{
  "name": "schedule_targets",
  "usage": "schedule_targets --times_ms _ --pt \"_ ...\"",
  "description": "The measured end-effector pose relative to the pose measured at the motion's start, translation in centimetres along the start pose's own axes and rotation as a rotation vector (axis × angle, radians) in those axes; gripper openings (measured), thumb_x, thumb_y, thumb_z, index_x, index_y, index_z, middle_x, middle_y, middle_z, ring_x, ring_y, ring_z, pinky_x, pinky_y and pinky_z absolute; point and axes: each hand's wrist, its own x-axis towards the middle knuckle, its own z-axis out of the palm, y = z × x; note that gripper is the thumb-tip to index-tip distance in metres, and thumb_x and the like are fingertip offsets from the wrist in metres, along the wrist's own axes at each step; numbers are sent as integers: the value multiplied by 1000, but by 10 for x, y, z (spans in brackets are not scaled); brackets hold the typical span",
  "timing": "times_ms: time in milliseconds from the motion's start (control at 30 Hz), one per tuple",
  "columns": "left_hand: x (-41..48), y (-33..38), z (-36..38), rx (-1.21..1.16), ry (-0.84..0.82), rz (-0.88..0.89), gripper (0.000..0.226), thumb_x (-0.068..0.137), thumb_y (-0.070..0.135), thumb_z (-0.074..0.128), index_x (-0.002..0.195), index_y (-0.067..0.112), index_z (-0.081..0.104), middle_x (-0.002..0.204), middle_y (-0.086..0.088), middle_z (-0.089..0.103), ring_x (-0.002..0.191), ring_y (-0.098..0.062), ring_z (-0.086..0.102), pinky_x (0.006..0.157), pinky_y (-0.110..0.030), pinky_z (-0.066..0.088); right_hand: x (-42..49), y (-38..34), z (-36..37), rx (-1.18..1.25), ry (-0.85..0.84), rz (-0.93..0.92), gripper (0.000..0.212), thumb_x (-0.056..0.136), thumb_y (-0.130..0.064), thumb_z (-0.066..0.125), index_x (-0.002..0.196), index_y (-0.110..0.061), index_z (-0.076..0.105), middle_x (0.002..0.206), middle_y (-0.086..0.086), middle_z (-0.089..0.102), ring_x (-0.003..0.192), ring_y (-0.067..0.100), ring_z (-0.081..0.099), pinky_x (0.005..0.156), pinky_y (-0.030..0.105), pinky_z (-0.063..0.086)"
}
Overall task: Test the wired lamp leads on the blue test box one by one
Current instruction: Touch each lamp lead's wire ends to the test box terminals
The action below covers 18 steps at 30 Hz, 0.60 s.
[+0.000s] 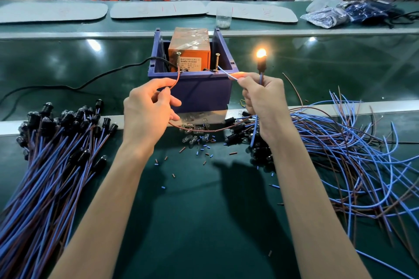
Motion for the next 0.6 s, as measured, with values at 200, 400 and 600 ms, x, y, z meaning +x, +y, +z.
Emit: schedule_targets --times_ms 200,400,600 --pt "-3 5 2 -23 -27 0 27 98 12 48 100 30 67 59 16 66 40 -5 54 49 -11 43 -2 -4 -2 -20 -38 2 26 90 -2 52 74 -13 70 41 -15 33 37 3 27 38 10 24" --pt "-7 17 -1 -79 -196 7 33 98 7 49 91 32 69 61 12 67 46 -6 60 52 -12 46 -4 -16 -4 -12 -115 33 35 99 -17 43 79 -15 71 53 -6 43 46 6 33 44 17 29" --pt "-9 23 -4 -82 -367 0 27 96 4 53 91 25 70 66 7 71 61 -5 64 63 -14 51 -2 -27 -24 -447 188 -64 51 103 -42 31 70 -31 67 71 -12 50 72 7 47 75 27 34"
